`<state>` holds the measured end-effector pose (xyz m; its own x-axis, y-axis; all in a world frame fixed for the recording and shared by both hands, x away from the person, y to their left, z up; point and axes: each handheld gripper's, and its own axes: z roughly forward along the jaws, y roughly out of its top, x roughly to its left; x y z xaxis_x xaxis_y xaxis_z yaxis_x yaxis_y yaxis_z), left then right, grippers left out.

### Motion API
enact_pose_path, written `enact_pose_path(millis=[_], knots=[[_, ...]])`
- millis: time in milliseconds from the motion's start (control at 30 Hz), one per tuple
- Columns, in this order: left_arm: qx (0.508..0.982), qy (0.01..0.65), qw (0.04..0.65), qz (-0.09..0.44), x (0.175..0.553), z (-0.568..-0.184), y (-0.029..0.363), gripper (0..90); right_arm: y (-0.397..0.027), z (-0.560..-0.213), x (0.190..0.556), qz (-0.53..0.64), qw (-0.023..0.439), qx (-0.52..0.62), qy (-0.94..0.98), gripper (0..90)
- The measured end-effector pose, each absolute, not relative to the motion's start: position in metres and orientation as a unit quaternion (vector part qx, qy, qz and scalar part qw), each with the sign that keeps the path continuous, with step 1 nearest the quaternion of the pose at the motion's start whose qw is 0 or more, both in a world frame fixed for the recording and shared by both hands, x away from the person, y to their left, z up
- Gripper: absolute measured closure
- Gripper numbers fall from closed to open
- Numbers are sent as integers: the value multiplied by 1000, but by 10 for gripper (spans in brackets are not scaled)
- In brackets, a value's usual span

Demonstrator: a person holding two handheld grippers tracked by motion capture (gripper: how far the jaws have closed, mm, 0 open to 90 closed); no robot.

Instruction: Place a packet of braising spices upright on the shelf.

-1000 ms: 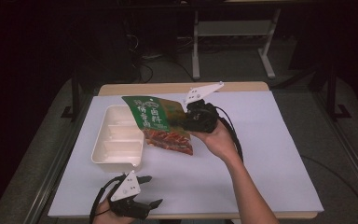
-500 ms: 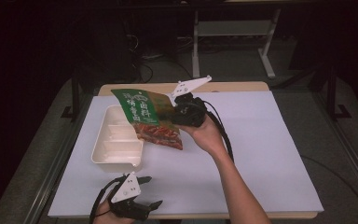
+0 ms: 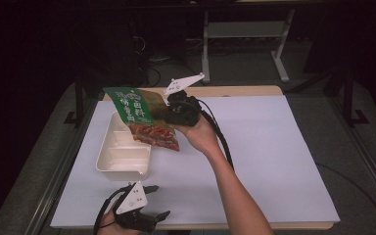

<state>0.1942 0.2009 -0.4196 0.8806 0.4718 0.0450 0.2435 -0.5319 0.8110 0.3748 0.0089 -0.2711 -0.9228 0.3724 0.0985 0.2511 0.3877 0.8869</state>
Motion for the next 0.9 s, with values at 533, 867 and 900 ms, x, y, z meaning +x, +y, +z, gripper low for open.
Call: enact_pose_path(millis=[533,867,900], knots=[[865,207,434,142,192,-420,208,192,57,-279,394,523,59,181,831,896],[864,207,436,143,192,-419,209,192,77,-291,403,528,47,190,826,896],[864,206,436,143,192,-419,209,192,80,-295,406,531,44,193,824,896]])
